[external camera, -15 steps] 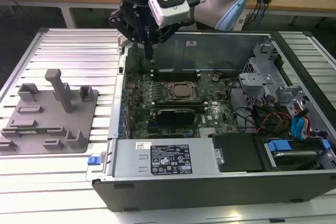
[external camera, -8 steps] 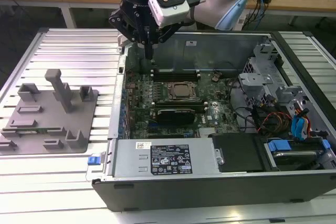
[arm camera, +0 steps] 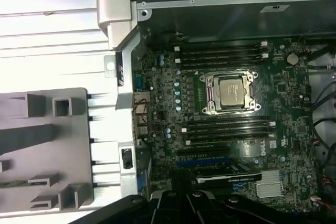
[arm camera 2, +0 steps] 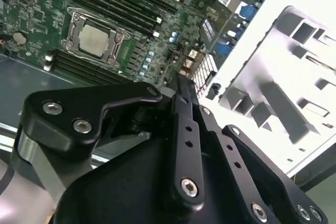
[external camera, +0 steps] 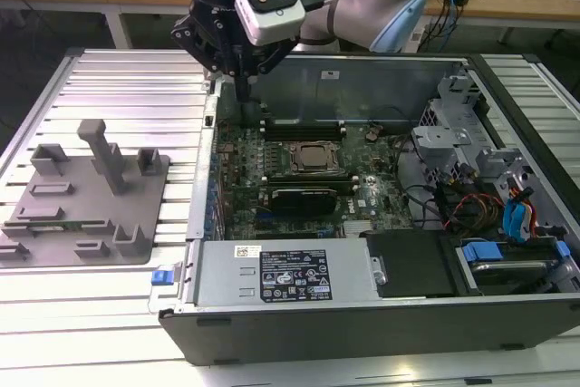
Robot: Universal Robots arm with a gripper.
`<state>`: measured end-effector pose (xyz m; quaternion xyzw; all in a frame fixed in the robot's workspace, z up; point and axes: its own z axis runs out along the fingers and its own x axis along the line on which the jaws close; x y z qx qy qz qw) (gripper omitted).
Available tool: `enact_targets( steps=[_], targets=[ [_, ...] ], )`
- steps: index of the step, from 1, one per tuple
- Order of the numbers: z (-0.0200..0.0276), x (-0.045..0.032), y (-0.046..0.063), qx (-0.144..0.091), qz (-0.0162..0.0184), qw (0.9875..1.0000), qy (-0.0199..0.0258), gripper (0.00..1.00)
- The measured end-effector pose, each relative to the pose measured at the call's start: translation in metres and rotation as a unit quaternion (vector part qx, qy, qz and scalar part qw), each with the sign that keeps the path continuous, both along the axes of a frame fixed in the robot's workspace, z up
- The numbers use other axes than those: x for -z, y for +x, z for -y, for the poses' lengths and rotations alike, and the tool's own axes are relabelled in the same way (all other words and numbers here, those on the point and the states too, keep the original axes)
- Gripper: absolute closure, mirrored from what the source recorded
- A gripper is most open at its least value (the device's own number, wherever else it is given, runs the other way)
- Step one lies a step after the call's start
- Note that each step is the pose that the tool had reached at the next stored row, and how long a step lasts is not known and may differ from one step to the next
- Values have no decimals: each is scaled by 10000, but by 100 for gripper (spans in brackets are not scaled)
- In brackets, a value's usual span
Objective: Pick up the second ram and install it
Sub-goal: 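Reach for the second ram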
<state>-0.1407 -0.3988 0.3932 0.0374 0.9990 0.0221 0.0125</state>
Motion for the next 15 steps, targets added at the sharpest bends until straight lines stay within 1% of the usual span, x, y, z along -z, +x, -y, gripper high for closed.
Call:
enact_targets(
  steps=[2,6,12,13,15],
  targets=[
    [0,0,-38,1,0,10000,0,92],
    [0,0,-185,0,0,10000,0,92],
    [0,1,-341,0,0,10000,0,92],
    [0,1,-411,0,0,10000,0,92],
    [0,2,-495,-1,0,10000,0,92]
  ],
)
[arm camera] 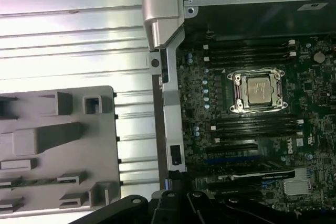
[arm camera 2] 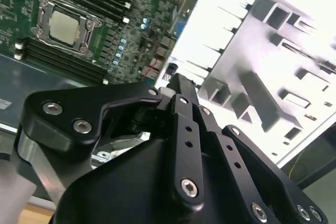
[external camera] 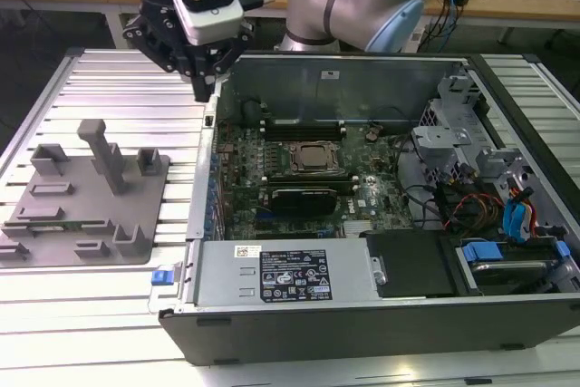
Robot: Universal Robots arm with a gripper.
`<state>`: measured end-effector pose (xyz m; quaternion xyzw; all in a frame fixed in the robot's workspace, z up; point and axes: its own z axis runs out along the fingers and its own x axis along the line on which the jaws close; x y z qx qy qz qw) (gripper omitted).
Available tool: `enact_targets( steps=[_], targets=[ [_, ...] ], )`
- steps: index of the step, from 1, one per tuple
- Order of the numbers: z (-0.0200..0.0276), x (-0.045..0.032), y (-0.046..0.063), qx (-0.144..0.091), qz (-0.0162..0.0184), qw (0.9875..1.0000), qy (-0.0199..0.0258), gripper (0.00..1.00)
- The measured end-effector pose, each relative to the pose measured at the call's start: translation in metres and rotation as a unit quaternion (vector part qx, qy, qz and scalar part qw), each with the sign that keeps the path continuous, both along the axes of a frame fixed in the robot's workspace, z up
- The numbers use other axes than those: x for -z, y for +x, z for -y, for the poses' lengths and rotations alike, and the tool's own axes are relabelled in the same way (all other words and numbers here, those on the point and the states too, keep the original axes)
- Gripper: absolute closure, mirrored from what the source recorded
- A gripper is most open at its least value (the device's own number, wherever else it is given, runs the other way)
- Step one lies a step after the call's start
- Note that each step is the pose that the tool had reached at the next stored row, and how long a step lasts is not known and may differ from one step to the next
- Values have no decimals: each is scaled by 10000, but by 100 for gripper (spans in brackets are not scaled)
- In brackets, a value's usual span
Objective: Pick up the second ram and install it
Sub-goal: 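Reach for the second ram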
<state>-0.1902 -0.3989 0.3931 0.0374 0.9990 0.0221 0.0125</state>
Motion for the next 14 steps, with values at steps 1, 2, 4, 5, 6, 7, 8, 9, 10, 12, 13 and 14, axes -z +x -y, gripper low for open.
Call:
enact_targets(
  steps=[1,2,4,5,6,7,8,9,10,12,13,14],
  targets=[
    [0,0,-45,1,0,10000,0,92],
    [0,0,-92,1,0,10000,0,92],
    [0,1,-177,0,0,10000,0,92],
    [0,1,-203,0,0,10000,0,92],
    [0,2,-243,1,0,10000,1,92],
    [0,1,-277,1,0,10000,0,92],
    [0,1,-318,0,0,10000,0,92],
    [0,2,-351,0,0,10000,0,92],
    [0,2,-392,0,0,10000,0,92],
    [0,3,-442,1,0,10000,0,92],
    [0,4,-480,1,0,10000,0,92],
    [0,5,-503,1,0,10000,0,92]
  ],
)
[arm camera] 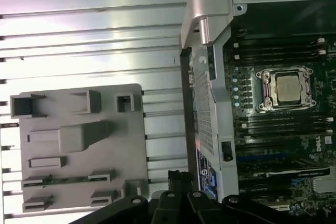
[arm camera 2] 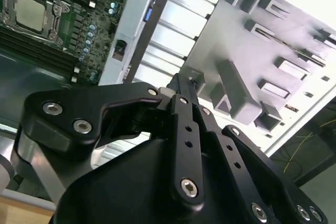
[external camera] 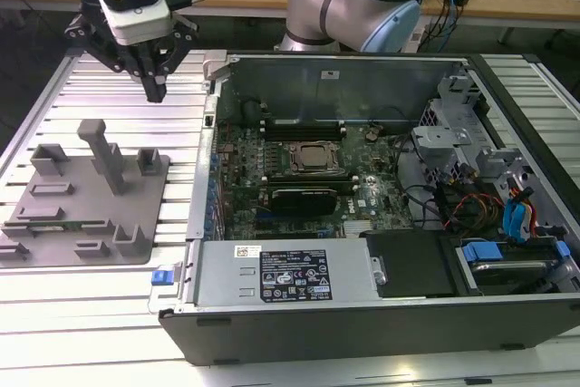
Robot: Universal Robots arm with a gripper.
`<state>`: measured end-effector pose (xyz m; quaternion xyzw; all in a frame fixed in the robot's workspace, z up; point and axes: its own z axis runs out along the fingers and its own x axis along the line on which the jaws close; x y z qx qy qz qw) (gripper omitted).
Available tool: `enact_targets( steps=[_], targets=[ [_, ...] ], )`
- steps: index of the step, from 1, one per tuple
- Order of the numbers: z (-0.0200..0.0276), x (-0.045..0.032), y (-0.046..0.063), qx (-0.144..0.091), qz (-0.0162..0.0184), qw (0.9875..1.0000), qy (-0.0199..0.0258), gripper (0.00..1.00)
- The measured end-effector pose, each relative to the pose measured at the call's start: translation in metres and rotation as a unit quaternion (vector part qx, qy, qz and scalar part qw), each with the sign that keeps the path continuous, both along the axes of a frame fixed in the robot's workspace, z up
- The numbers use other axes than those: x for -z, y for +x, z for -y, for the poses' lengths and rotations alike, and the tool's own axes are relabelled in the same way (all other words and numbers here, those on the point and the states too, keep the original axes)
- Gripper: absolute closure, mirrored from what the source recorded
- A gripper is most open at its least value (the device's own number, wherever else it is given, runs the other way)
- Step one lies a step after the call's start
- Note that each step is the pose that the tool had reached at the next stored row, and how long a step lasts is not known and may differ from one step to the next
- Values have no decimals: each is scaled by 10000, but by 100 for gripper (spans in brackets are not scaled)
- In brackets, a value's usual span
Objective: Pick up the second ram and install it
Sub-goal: 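Reach for the second ram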
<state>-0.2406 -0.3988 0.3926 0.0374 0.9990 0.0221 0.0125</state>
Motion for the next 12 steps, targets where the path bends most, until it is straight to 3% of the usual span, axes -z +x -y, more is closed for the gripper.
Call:
enact_targets(
  steps=[12],
  targets=[
    [0,35,-449,0,0,10000,0,92]
  ],
)
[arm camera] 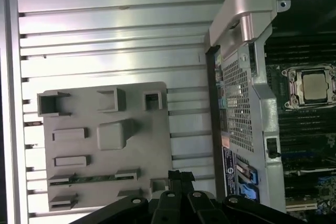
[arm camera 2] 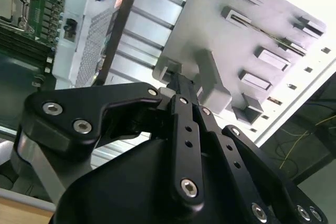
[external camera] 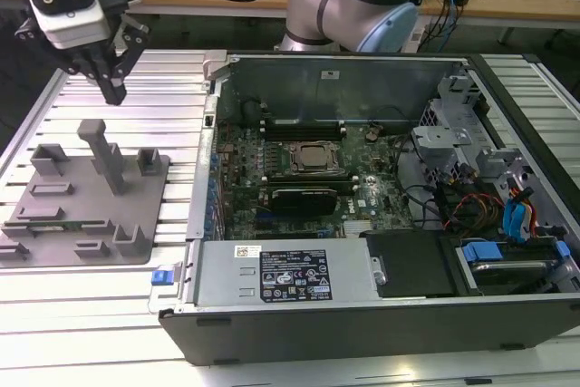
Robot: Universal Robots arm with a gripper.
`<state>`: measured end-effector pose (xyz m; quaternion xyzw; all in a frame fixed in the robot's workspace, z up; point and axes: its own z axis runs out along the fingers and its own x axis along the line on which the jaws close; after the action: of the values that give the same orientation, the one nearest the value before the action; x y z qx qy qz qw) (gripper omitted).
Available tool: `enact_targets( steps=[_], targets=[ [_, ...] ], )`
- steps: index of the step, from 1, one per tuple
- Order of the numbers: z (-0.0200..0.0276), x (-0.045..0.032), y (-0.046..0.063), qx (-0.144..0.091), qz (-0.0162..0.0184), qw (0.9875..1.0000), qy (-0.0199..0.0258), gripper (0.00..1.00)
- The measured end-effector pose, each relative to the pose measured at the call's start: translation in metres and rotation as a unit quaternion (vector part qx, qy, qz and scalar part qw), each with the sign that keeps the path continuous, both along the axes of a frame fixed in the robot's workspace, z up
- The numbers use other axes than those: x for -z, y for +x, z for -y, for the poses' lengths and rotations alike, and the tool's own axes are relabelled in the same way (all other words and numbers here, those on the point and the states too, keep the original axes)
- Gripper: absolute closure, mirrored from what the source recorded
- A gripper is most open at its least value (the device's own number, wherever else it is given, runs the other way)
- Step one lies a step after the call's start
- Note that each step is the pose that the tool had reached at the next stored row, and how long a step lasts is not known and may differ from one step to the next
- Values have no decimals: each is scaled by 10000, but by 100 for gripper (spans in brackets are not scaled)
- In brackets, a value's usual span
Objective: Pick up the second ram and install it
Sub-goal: 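Reach for the second ram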
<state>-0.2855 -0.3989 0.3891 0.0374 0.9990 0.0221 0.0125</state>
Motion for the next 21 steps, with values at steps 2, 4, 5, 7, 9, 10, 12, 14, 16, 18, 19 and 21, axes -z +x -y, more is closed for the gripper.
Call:
enact_targets(
  steps=[2,4,5,7,9,10,12,14,16,18,19,21],
  targets=[
    [0,8,-94,0,0,10000,0,92],
    [0,15,-169,0,0,10000,0,92],
    [0,18,-198,0,0,10000,0,92],
    [0,24,-262,0,-1,10000,0,92],
    [0,33,-333,0,0,10000,0,92],
    [0,37,-367,0,0,10000,0,92],
    [0,45,-421,0,-1,10000,0,92],
    [0,75,-547,0,0,10000,0,92],
    [2,115,-666,0,-1,10000,0,92],
    [5,147,-741,0,-1,10000,0,92],
    [7,162,-772,0,0,10000,0,92],
    [11,197,-848,0,0,10000,0,92]
  ],
)
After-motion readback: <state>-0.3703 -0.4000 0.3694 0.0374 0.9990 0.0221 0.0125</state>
